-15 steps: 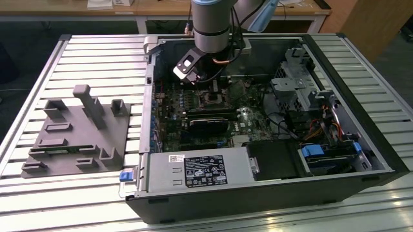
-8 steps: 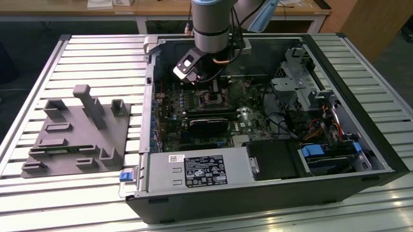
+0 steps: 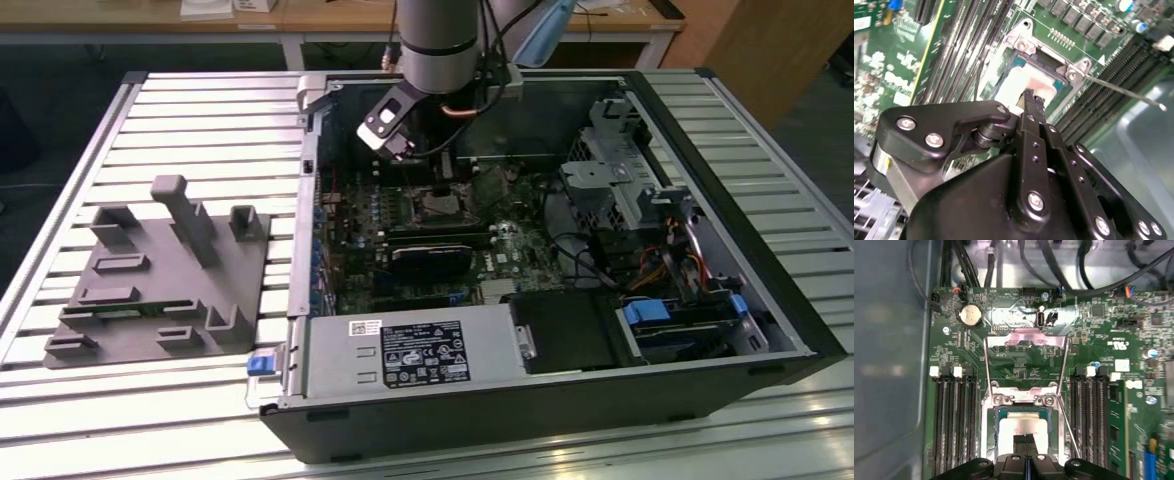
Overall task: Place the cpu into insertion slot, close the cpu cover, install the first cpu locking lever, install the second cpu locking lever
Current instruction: 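Place the cpu into insertion slot, then close the cpu cover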
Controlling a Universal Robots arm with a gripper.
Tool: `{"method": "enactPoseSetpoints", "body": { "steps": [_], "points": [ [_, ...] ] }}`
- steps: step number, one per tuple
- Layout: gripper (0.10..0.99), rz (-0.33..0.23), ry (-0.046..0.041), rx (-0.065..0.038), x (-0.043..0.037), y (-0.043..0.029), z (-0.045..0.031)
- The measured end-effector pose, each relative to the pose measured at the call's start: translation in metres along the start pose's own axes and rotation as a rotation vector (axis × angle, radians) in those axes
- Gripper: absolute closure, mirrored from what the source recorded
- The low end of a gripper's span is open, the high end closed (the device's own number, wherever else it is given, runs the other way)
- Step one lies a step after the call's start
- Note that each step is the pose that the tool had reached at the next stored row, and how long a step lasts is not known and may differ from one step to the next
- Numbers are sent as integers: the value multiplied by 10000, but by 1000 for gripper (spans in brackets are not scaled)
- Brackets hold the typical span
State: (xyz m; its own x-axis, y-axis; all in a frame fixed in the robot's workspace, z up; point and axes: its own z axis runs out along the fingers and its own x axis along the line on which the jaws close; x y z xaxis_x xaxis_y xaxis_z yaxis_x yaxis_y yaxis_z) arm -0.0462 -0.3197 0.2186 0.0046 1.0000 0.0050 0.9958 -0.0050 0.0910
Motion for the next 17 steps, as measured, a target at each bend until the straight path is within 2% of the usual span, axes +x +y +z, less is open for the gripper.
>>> {"method": "enactPoseSetpoints", "body": {
  "steps": [6, 9, 17],
  "points": [
    [980, 0, 1, -12, 1, 22, -238],
    [980, 0, 0, -16, 2, 30, -329],
    [980, 0, 0, -16, 2, 31, -341]
  ]
}}
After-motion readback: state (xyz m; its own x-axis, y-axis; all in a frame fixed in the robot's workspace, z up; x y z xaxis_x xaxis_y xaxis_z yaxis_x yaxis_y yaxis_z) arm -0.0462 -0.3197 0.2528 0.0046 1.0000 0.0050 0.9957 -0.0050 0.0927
